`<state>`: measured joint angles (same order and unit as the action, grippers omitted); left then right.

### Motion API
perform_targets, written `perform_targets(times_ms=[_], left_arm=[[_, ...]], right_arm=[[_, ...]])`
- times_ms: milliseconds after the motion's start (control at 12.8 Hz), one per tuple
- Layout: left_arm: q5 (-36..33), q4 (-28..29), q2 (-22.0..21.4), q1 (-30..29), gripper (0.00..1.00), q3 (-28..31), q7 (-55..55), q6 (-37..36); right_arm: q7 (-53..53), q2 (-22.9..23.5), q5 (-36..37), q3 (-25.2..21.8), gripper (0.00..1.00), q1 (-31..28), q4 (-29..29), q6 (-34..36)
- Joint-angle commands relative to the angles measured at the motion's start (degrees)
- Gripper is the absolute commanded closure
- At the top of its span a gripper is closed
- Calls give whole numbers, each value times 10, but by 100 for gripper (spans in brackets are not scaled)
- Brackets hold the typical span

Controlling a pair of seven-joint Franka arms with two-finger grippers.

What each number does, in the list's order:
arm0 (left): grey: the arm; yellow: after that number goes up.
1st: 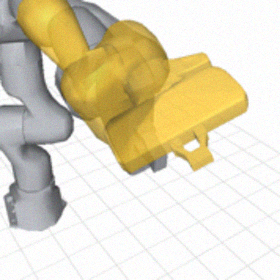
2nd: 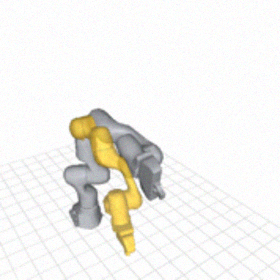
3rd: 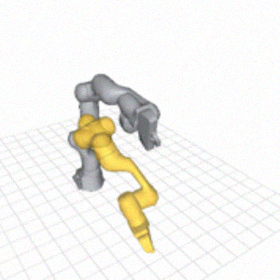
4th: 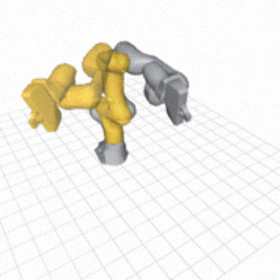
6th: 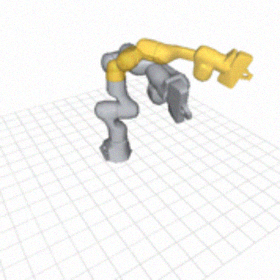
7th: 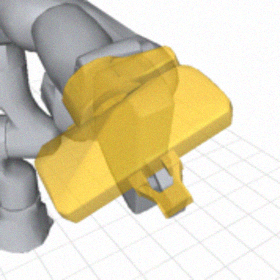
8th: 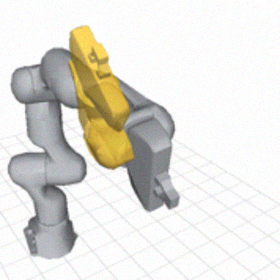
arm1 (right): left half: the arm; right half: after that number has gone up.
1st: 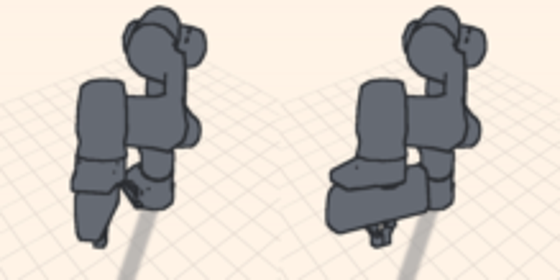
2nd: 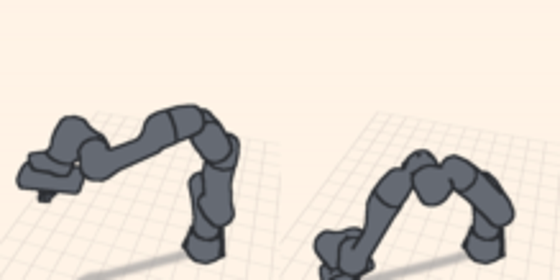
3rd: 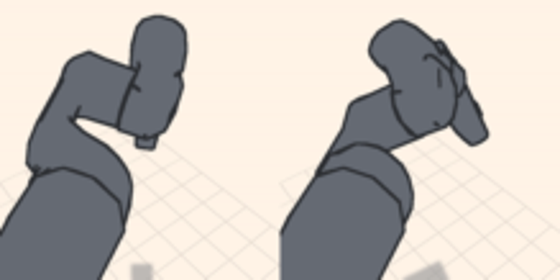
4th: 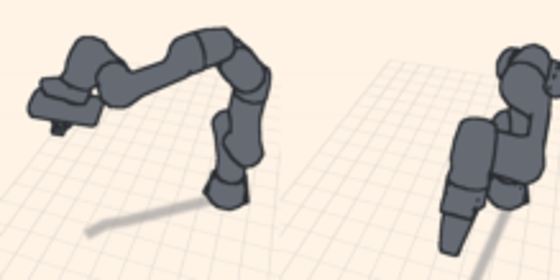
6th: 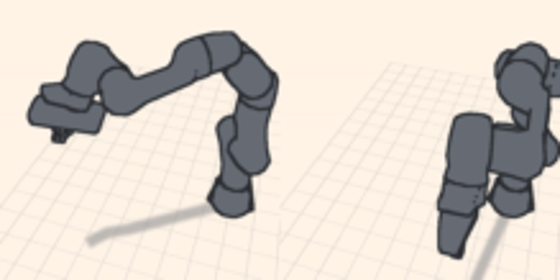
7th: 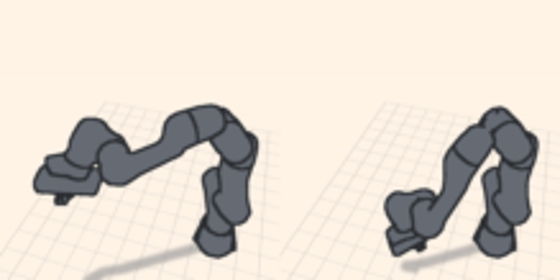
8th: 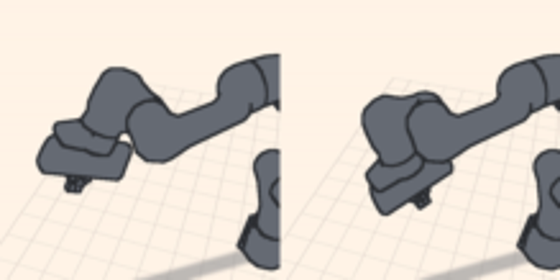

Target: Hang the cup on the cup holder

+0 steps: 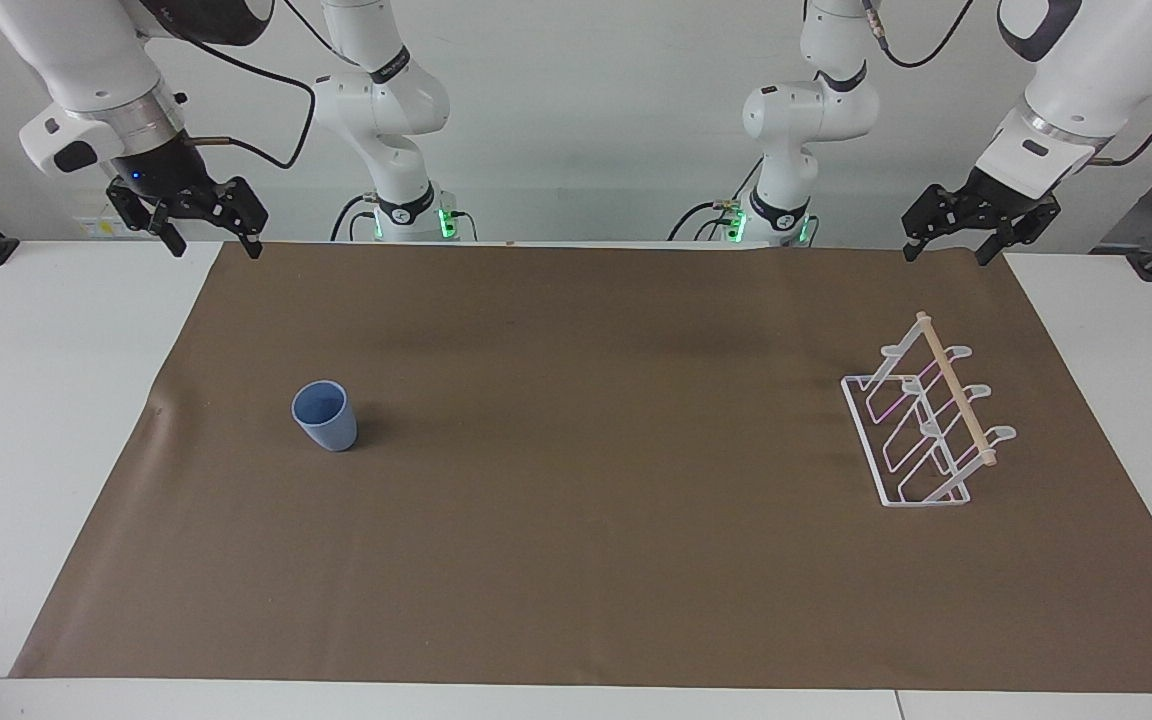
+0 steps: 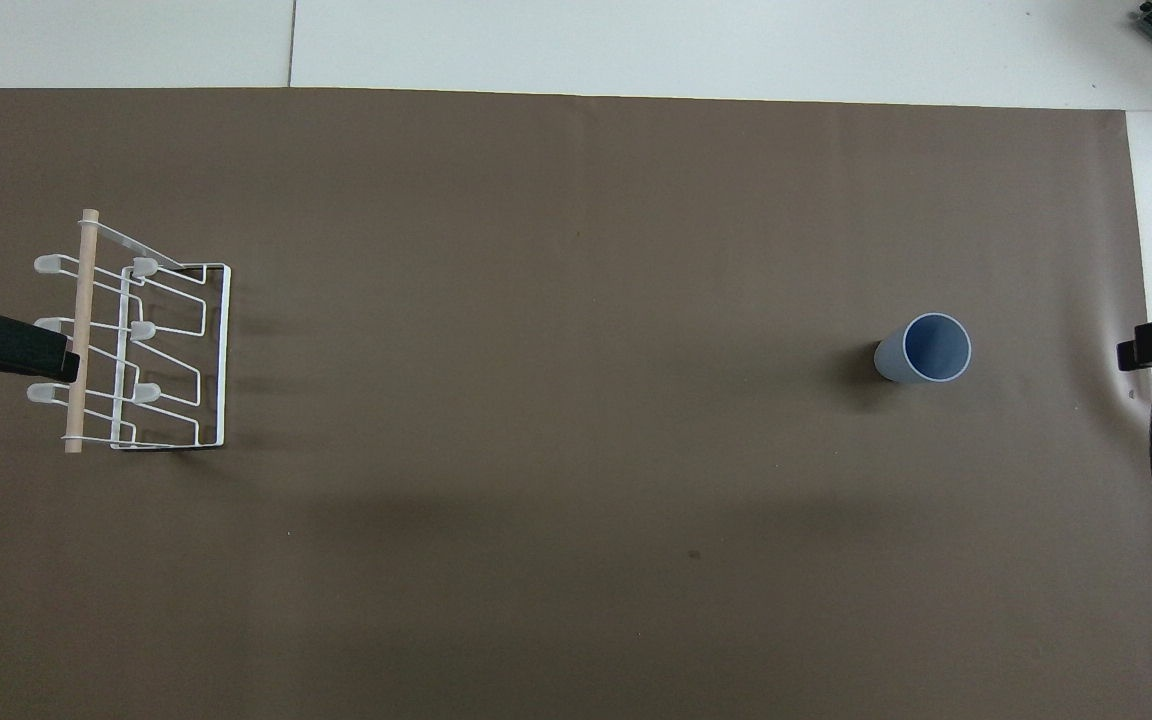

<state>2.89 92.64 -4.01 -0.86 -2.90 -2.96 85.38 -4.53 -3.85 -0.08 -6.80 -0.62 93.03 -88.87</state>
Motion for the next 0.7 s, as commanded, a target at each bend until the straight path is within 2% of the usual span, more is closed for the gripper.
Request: perform_targets(times_ms=[0,234,625], left_arm=[[5,23,-20,-13,0,-2,-2,2],[5,34,-24,-11,0,-2,-3,8],[5,57,-36,-10,0,-2,-2,22]], right_arm=[[5,-10,6,1,0,-4,14,-14],[5,-10,6,2,0,-3,18,-16],[6,-32,1,7,0,7,96,-126]])
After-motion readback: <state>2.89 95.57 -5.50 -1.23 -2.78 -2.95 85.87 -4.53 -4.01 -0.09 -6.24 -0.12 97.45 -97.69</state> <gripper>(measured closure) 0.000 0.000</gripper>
